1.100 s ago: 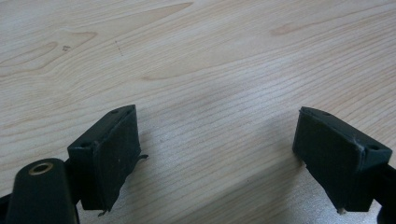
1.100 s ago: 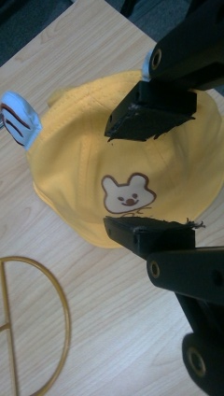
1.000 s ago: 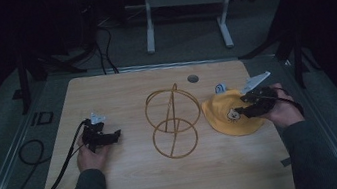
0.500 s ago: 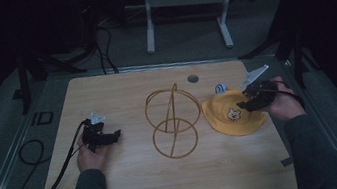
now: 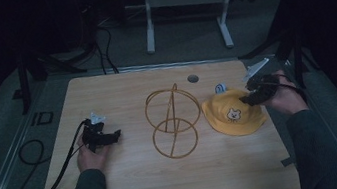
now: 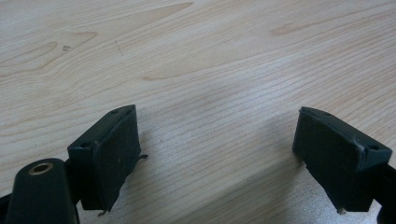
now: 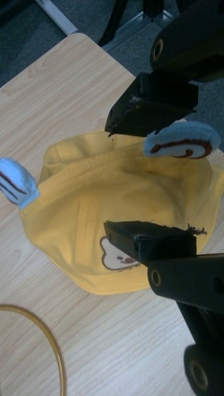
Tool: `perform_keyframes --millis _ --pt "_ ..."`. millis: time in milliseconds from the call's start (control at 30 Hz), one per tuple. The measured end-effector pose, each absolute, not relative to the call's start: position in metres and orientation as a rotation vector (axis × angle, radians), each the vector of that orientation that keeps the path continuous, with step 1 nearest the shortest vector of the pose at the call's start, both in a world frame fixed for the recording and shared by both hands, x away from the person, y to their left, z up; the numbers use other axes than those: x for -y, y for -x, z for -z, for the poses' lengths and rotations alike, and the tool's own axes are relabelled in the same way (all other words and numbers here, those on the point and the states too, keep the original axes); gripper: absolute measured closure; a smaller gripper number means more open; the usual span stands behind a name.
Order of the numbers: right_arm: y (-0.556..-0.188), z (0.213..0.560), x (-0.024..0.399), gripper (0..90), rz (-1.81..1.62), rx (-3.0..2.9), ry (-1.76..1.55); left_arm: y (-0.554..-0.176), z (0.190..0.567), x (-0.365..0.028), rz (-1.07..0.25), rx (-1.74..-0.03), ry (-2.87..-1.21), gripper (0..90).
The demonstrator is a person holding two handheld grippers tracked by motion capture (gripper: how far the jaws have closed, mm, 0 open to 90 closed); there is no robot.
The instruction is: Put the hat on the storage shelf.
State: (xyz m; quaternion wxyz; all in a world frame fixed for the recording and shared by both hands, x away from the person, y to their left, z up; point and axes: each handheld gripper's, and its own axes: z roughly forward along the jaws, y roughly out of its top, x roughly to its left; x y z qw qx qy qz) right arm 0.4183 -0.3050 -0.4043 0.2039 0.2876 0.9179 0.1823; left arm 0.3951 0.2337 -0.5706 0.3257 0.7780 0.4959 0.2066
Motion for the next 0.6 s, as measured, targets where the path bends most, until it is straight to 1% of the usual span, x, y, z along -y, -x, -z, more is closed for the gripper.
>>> perform_keyframes --millis 433,600 --pt "-0.434 0.409 0.301 46.2 -0.464 -2.619 -0.815 -0.395 0.570 -0.234 -0.543 -1.301 -2.041 14.6" --pt "-0.442 0.411 0.297 44.8 -0.462 -2.634 -0.855 -0.395 0.570 -0.234 -0.543 -1.301 -2.042 14.6"
